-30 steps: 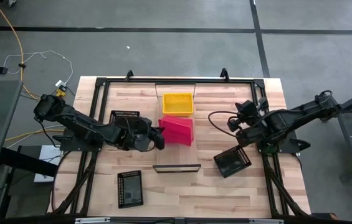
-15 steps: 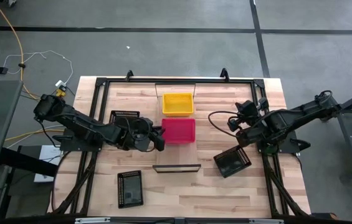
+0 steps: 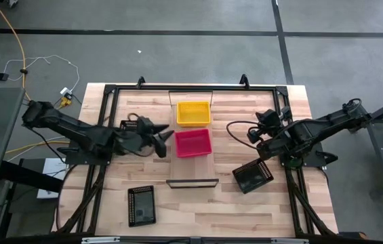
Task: Stack baskets on shelf by color
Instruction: Stack the red bin on the red bin on the shelf
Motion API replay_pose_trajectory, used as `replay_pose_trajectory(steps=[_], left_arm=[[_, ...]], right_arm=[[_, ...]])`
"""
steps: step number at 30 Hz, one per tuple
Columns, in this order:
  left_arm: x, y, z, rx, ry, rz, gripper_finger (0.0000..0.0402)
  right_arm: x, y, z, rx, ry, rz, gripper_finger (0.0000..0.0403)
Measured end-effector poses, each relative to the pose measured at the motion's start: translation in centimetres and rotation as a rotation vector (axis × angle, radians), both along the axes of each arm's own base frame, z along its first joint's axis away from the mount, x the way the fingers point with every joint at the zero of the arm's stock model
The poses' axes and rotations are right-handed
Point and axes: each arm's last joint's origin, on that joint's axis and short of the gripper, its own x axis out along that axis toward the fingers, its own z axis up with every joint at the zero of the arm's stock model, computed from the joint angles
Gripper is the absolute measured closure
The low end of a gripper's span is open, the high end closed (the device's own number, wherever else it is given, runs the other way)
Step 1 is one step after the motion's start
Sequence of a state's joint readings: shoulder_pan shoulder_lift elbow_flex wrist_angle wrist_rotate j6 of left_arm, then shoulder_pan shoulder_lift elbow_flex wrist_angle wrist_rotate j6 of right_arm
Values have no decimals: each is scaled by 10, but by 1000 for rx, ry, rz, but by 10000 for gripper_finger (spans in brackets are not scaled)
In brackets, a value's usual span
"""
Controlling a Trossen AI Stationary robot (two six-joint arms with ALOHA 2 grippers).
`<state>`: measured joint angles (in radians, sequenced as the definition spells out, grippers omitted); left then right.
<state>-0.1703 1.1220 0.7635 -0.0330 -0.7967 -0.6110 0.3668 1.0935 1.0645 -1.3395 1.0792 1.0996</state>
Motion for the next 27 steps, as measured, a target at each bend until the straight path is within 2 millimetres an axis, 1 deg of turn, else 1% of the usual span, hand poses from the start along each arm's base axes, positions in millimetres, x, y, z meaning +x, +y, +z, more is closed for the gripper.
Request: replay_pose_trajectory(steps=[2, 4, 5, 7, 8, 10, 15, 16, 17, 19, 21, 24, 27], left_arm=[[-9, 1, 10, 54, 6, -27, 241], [-16, 1, 15, 116, 48, -58, 242], [-19, 1, 15, 139, 80, -69, 244], [-23, -1, 8, 165, 138, -64, 251], [-24, -2, 0, 173, 159, -61, 258], [-27, -5, -22, 169, 184, -78, 281], [-36, -13, -83, 52, 108, -205, 383], [-39, -14, -93, 24, 80, -227, 391], [-41, -14, -101, 2, 55, -243, 391], [-46, -14, -113, -15, 55, -255, 392], [-48, -14, -120, -19, 74, -253, 399], [-47, -12, -125, 2, 112, -256, 399], [-43, -7, -127, 9, 140, -250, 401]], right_arm=[[1, 1, 0, 16, -13, 2, 403], [3, 2, 0, 37, -31, 6, 403], [4, 2, 0, 51, -38, 9, 403], [7, 3, 0, 75, -37, 30, 403], [8, 4, 0, 87, -33, 43, 403], [10, 6, 0, 113, -31, 69, 403], [20, 11, -1, 193, -26, 137, 403], [24, 13, -3, 216, -11, 156, 403], [29, 14, -6, 248, 11, 179, 403], [41, 15, -15, 349, 84, 225, 403], [55, 16, -28, 436, 176, 259, 403], [79, 14, -53, 507, 312, 300, 403], [105, 9, -81, 575, 444, 405, 403]])
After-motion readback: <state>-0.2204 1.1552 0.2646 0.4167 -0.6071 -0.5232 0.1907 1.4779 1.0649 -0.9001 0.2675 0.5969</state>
